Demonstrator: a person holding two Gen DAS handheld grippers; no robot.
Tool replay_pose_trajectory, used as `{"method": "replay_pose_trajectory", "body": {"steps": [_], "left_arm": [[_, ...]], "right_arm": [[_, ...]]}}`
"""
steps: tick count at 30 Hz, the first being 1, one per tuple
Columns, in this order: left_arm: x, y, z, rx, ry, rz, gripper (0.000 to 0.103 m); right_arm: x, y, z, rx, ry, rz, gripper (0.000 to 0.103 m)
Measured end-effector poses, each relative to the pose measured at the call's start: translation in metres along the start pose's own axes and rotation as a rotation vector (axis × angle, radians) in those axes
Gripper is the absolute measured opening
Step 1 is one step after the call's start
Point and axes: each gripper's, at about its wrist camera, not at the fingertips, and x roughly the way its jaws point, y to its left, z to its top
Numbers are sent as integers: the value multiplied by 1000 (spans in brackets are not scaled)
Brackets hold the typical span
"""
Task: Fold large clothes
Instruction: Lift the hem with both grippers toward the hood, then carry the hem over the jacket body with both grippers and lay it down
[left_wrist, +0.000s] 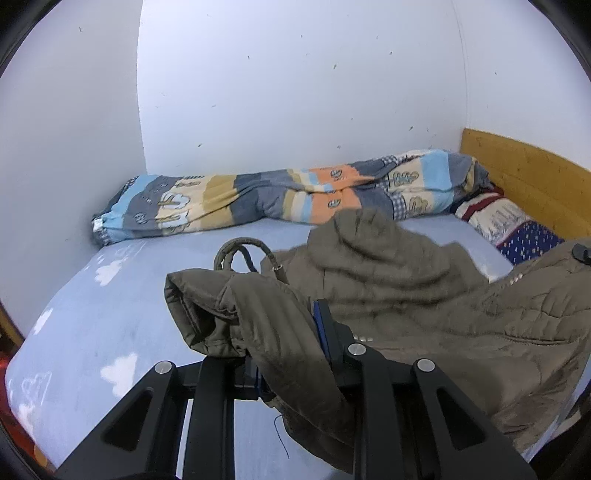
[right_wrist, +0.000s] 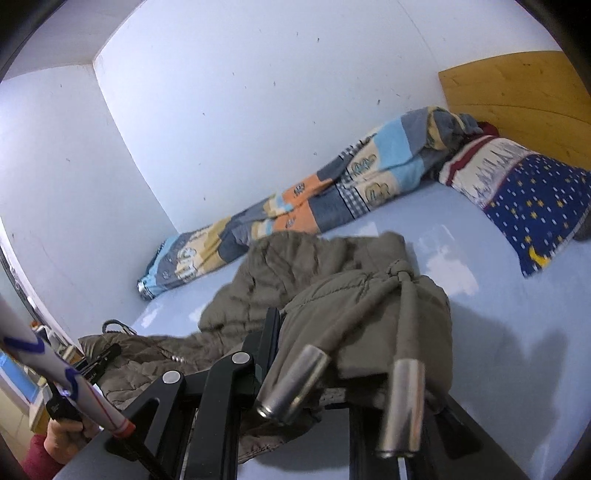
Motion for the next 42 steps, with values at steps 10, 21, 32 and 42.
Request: {"method": "replay_pose_trajectory", "body": {"steps": [10,21,32,42], "left_arm": [[101,6,101,-86,42,-66,30],[179,68,157,-366,120,-274,50],[200,88,148,-259,38,-167,56],[256,3,123,-109,96,-238,56]], "right_arm": [[81,-4,88,12,-31,9,17],[220,-53,170,82,16,-91,17],[345,-110,178,187,196,-226,26],[322,-130,183,352,171,-69,60]]}}
